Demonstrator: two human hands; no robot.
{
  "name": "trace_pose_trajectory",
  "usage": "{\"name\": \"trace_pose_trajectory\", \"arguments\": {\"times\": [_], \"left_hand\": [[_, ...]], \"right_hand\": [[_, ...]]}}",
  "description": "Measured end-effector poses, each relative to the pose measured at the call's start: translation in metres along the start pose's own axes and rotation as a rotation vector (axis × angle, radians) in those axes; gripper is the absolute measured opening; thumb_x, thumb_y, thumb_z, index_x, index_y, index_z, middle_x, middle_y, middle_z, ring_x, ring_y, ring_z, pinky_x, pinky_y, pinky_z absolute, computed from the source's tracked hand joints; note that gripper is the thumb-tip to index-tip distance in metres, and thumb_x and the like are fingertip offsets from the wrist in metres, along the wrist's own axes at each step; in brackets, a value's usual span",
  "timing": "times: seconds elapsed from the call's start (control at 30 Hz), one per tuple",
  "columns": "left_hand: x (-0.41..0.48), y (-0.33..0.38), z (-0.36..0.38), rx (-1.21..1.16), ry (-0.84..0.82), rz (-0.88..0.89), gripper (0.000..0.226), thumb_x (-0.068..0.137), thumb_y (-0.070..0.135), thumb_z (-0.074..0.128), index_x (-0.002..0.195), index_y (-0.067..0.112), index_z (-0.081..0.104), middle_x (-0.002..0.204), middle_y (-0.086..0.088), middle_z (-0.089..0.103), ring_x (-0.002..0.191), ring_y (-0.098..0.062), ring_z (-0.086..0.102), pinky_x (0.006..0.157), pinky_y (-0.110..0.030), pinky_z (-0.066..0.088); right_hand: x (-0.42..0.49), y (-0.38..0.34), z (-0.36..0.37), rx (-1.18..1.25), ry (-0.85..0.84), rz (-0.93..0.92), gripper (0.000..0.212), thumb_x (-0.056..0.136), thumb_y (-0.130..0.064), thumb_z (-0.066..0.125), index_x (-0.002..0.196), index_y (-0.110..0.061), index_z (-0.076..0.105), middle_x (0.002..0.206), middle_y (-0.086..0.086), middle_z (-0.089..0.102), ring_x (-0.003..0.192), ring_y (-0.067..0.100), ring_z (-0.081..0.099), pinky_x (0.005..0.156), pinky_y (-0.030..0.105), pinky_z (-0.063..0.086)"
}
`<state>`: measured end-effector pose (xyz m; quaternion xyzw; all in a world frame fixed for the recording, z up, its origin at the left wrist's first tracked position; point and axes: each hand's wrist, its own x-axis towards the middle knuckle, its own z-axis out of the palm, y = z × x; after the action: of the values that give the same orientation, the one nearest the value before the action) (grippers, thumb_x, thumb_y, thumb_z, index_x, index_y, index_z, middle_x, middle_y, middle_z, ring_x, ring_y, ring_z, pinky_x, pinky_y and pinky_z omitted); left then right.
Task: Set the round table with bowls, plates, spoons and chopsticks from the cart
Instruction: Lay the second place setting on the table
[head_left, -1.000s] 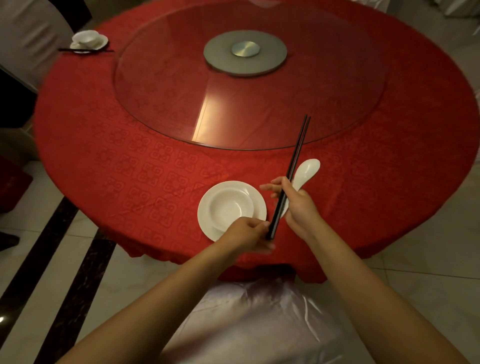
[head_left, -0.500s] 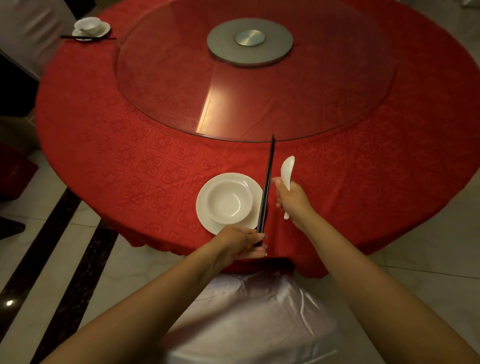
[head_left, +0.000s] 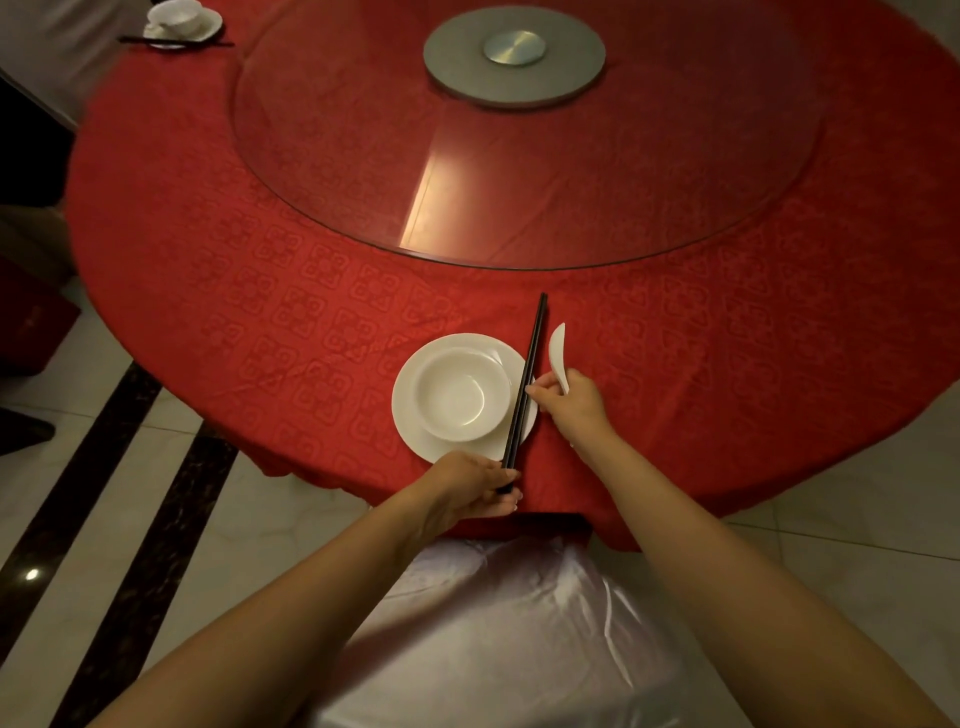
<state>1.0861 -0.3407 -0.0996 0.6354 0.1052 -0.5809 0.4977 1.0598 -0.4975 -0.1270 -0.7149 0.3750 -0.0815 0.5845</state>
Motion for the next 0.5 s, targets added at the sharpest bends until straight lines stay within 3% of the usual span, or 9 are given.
{"name": "trace_pose_trajectory", "arguments": {"times": [0.23,0.33,0.5], "left_hand": [[0.002,-0.002,0.003,-0.097,0.044,-0.044,0.012,0.091,0.002,0.052,0.082,-0.002,0.058,0.069,-0.015,0.061,0.064,-0.018,0.063,0.050,-0.020,0.057],[0.004,-0.003,0.003,-0.122,0.046,-0.070,0.016,0.092,0.003,0.051,0.080,-0.002,0.059,0.063,-0.014,0.063,0.066,-0.018,0.062,0.050,-0.019,0.056],[0.007,-0.004,0.003,-0.155,0.031,-0.115,0.022,0.094,0.005,0.047,0.079,-0.001,0.061,0.071,-0.013,0.061,0.066,-0.015,0.060,0.049,-0.017,0.055]], "right_hand": [[0.001,0.007,0.002,-0.059,0.006,-0.031,0.012,0.083,-0.009,0.067,0.083,-0.005,0.056,0.063,-0.004,0.051,0.057,0.006,0.048,0.056,0.017,0.039],[0.000,0.009,0.002,-0.064,0.006,-0.045,0.012,0.083,-0.010,0.067,0.082,-0.006,0.056,0.063,-0.005,0.051,0.058,0.005,0.049,0.057,0.018,0.040],[0.000,0.011,0.002,-0.077,0.007,-0.055,0.013,0.083,-0.011,0.067,0.080,-0.007,0.055,0.062,-0.005,0.049,0.058,0.006,0.047,0.058,0.020,0.038]]}}
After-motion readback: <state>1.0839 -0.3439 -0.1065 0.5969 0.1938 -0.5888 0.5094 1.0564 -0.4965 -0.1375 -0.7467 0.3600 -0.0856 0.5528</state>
